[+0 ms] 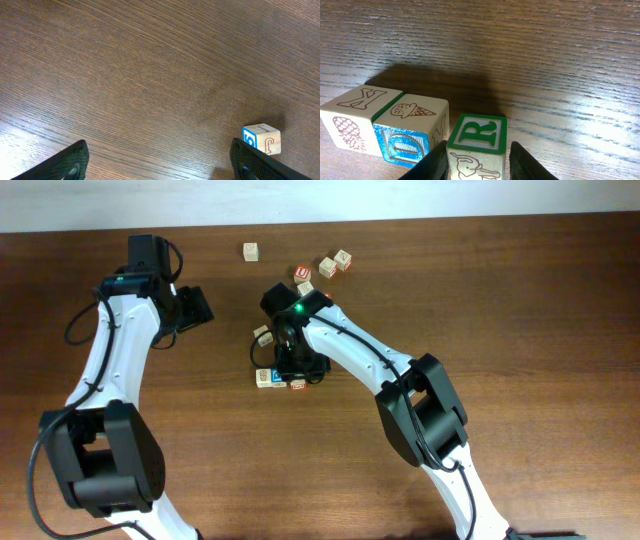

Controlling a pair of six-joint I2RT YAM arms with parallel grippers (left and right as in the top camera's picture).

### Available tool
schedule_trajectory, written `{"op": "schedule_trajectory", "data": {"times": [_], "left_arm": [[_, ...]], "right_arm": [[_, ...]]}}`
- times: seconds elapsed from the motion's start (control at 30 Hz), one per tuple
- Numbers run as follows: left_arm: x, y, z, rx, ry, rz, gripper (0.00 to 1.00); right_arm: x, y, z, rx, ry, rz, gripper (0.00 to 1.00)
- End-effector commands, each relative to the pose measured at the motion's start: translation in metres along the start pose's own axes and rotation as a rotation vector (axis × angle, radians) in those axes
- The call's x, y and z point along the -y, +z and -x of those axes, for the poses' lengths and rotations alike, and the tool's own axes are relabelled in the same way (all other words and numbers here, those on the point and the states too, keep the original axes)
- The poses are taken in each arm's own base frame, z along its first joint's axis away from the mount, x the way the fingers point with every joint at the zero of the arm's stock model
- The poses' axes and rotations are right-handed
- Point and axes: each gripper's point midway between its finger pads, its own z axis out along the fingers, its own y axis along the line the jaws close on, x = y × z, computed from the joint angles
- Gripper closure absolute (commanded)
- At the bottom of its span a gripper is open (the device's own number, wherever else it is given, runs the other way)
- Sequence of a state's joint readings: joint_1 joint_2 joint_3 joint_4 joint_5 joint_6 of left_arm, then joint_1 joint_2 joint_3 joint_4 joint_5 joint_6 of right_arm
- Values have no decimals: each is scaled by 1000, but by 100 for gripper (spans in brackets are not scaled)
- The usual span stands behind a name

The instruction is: Rotate 4 blocks

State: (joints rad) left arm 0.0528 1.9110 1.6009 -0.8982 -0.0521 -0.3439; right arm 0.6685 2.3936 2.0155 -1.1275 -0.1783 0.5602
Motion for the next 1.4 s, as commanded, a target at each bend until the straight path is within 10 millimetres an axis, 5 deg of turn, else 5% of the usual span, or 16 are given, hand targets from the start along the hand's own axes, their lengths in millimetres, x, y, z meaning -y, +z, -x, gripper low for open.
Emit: {"op": "schedule_trajectory", "data": {"times": [0.0, 0.3, 0.4, 0.5, 0.6, 0.77, 1.37], "left_arm": [[1, 2, 1, -4, -7, -3, 12], [1, 2, 1, -3, -7, -3, 12], [1, 2, 1, -3, -7, -3, 12], [1, 2, 1, -2, -7, -3, 12], [1, 2, 1, -1, -7, -4, 11], [1, 2, 1, -1, -7, -3, 11], [1, 2, 1, -4, -7, -3, 11]], "right_arm": [[0, -3, -2, 4, -10, -3, 61], [2, -62, 22, 55, -23, 43, 60], [19, -69, 11, -9, -40, 14, 64], [34, -54, -12, -112, -60, -34, 83], [36, -35, -26, -164, -62, -41, 90], [23, -12, -40, -205, -73, 15, 90], [-2, -6, -27, -121, -108, 60, 91]]}}
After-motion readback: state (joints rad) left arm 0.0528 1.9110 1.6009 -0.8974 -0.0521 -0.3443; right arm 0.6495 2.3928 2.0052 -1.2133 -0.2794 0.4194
